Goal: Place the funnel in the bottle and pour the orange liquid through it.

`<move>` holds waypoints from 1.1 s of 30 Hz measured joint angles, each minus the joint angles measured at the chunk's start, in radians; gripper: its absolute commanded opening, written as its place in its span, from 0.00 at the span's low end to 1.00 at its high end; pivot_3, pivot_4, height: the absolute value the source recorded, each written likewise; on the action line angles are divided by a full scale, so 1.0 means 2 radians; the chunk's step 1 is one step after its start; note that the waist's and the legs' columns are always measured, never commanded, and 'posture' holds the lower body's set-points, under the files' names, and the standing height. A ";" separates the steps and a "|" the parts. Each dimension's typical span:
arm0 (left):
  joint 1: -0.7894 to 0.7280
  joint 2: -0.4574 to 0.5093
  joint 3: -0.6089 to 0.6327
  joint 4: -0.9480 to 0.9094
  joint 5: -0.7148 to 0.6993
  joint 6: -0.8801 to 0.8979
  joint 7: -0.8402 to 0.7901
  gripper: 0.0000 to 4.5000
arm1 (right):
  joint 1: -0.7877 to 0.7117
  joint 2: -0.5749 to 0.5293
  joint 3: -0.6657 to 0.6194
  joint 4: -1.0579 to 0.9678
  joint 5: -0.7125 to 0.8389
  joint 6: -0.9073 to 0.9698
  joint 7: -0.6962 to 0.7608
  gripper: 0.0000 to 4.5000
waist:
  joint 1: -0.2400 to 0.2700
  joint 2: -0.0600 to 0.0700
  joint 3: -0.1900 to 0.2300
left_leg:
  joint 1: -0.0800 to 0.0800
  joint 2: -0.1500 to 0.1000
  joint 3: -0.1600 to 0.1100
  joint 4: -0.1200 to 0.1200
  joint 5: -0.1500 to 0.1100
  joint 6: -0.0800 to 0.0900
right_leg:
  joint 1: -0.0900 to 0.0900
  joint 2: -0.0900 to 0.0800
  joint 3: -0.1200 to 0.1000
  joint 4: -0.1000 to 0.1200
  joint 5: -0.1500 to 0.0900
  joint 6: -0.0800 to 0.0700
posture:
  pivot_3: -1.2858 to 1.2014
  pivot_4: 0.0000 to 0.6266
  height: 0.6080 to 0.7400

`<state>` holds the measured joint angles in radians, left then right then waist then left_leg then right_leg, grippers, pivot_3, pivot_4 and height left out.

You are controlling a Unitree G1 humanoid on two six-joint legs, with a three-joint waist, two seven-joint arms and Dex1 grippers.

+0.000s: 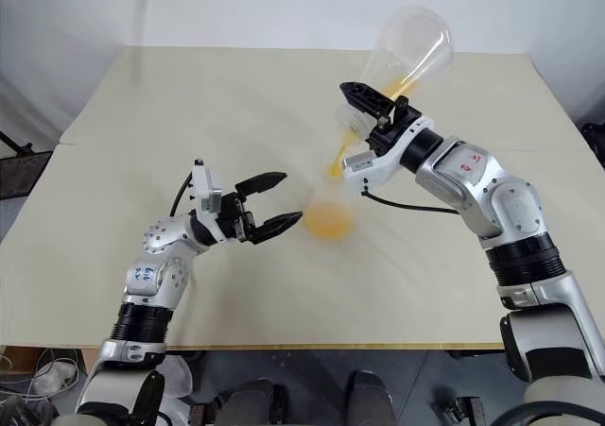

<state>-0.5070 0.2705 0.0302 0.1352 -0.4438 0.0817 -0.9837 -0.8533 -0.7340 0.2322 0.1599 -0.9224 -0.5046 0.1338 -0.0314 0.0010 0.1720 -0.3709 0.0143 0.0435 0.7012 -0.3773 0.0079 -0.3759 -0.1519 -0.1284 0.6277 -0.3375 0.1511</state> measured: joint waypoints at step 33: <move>0.000 -0.014 0.004 0.018 0.000 -0.016 0.004 1.00 | 0.000 -0.015 0.000 -0.002 -0.016 -0.021 -0.029 0.55 | 0.000 0.000 0.000 | 0.000 0.000 0.000 0.000 0.000 0.000 | 0.000 0.000 0.000 0.000 0.000 0.000 | 0.52 0.24 1.00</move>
<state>-0.5077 0.2422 0.0386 0.1712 -0.4445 0.0503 -0.9757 -0.8534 -0.7646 0.2322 0.1568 -0.9552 -0.5461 0.0767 -0.0313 0.0010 0.1720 -0.3709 0.0143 0.0436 0.7012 -0.3773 0.0079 -0.3759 -0.1519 -0.1284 0.6277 -0.3375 0.1511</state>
